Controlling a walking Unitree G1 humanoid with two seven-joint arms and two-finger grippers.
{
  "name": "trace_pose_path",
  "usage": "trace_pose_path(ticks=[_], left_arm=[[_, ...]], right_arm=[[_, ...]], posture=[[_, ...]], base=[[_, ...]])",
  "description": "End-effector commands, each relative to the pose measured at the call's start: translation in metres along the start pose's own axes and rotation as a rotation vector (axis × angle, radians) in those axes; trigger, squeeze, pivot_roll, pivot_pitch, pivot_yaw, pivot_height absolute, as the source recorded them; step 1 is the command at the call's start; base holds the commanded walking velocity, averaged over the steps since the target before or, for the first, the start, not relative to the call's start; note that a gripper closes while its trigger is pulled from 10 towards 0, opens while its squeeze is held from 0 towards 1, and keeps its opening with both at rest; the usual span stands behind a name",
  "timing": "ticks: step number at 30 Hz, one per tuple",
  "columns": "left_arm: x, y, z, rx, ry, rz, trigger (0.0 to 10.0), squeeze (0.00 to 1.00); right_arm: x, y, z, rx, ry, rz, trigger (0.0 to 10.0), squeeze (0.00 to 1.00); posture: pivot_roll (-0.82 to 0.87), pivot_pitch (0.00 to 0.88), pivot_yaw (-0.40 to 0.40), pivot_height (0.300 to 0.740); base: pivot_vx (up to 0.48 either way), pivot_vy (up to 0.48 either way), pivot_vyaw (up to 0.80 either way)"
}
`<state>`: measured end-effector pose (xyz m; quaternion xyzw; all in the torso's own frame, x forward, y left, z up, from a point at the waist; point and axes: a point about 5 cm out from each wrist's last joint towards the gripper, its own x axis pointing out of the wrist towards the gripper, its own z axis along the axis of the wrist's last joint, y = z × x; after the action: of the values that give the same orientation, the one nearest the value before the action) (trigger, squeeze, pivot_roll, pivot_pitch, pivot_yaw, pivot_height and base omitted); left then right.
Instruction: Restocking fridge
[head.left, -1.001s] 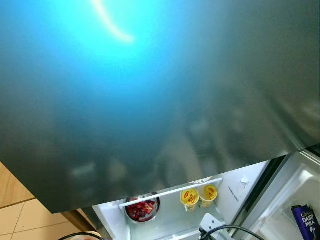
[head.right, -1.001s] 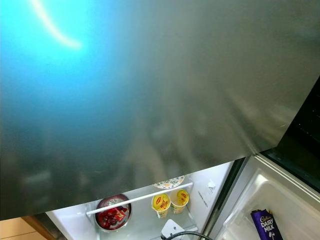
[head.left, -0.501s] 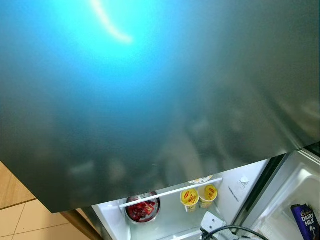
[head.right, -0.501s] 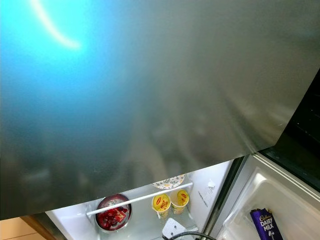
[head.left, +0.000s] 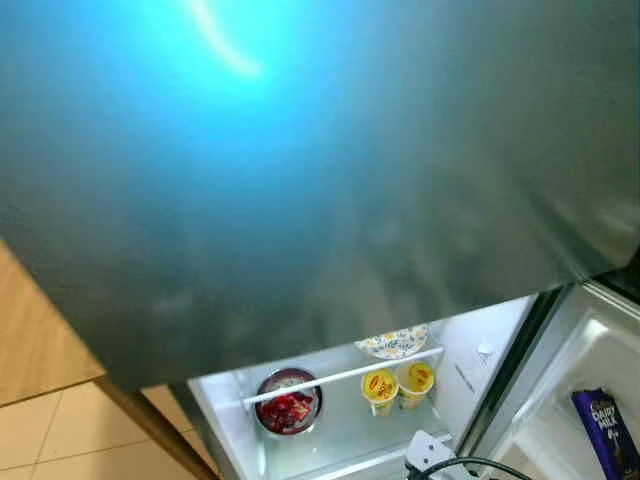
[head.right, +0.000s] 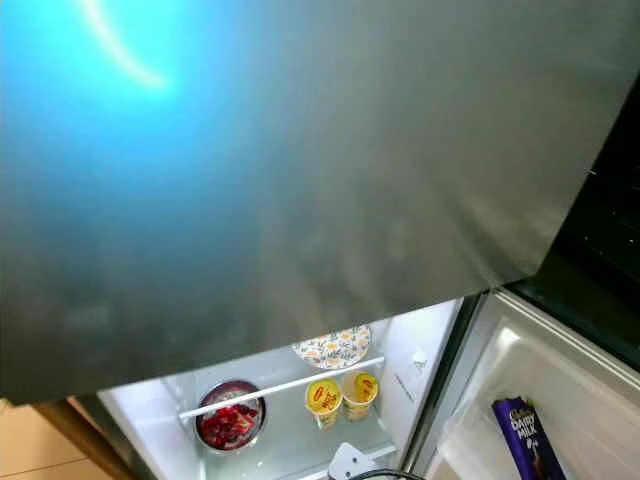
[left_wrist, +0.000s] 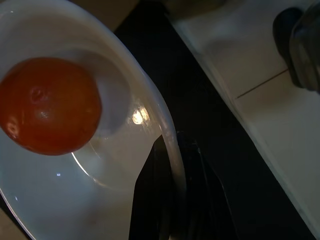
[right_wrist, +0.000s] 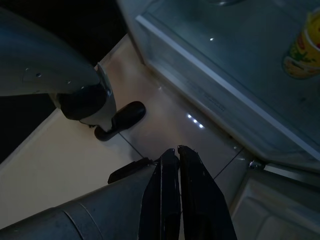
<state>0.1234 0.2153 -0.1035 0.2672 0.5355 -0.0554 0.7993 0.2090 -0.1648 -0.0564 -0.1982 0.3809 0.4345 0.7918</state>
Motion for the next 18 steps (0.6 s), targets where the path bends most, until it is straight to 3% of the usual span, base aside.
trace_pose_path(ticks=[1, 10, 18], left_arm=[[0.0, -0.001, 0.006, 0.018, -0.02, 0.001, 10.0, 0.0], [0.002, 0.0, 0.022, 0.033, -0.074, 0.002, 10.0, 0.0], [0.002, -0.003, 0.06, 0.057, -0.201, -0.06, 10.0, 0.0]], right_arm=[[0.001, 0.003, -0.002, -0.009, 0.012, 0.007, 10.0, 0.0], [0.003, 0.006, 0.0, -0.015, 0.007, 0.018, 10.0, 0.0], [0.003, 0.004, 0.004, -0.028, -0.004, 0.024, 10.0, 0.0]], posture=[[-0.06, 0.005, 0.04, 0.74], [-0.07, 0.007, 0.04, 0.74], [-0.07, 0.007, 0.04, 0.74]], base=[[-0.304, 0.0, 0.0], [-0.301, 0.0, 0.0], [0.0, 0.0, 0.0]])
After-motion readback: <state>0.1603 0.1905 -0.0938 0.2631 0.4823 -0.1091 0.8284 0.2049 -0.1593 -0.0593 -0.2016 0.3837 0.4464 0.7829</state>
